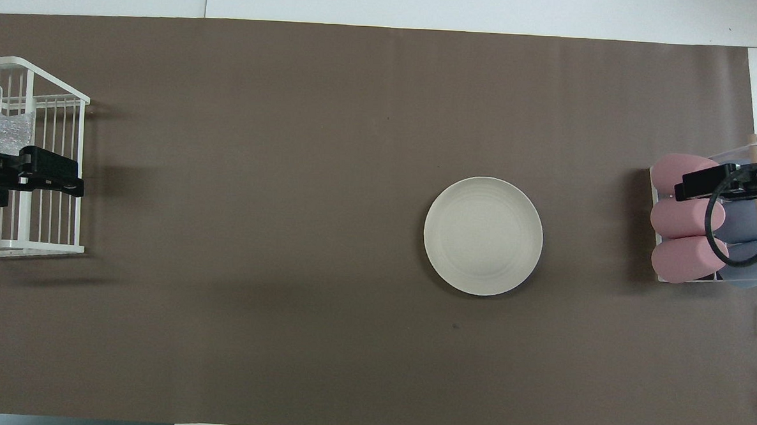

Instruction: Wipe plate with sponge

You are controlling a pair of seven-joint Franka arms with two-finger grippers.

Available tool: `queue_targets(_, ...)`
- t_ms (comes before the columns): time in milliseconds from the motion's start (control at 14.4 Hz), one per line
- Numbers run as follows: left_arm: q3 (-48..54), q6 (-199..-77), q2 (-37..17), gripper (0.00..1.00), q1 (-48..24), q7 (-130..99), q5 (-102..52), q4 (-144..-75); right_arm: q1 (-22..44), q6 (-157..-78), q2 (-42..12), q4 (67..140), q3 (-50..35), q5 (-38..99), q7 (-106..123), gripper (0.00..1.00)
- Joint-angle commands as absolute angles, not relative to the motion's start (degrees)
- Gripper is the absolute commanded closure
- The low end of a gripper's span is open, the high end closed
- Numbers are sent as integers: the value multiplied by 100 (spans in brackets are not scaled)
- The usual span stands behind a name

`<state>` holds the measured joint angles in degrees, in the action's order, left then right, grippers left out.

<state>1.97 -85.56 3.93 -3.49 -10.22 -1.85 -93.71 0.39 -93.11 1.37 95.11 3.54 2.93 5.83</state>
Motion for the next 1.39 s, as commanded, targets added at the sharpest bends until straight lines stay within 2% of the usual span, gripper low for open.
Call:
queue_targets(0, 158, -8648, 483, 0, -378, -993, -105, -9501, 44, -9281, 105, 9439, 316, 220, 422, 0)
queue_targets(277, 141, -8657, 483, 0, -369, -1011, -105, -9492, 53, -9281, 114, 9448, 281, 255, -6, 0)
queue_targets(831, 114, -9290, 483, 0, -369, -993, -88, -9571, 895, -9176, 167, 9466, 273, 281, -4309, 0)
queue_targets(1108, 149, -9571, 414, 0, -457, -1177, 1069, -9896, 1352, -9176, 246, 9527, 246, 281, -6755, 0)
queue_targets(1316, 167, -9904, -69, 0, -624, -1213, 2342, -9896, 1511, -9167, 246, 9527, 246, 290, -7468, 0)
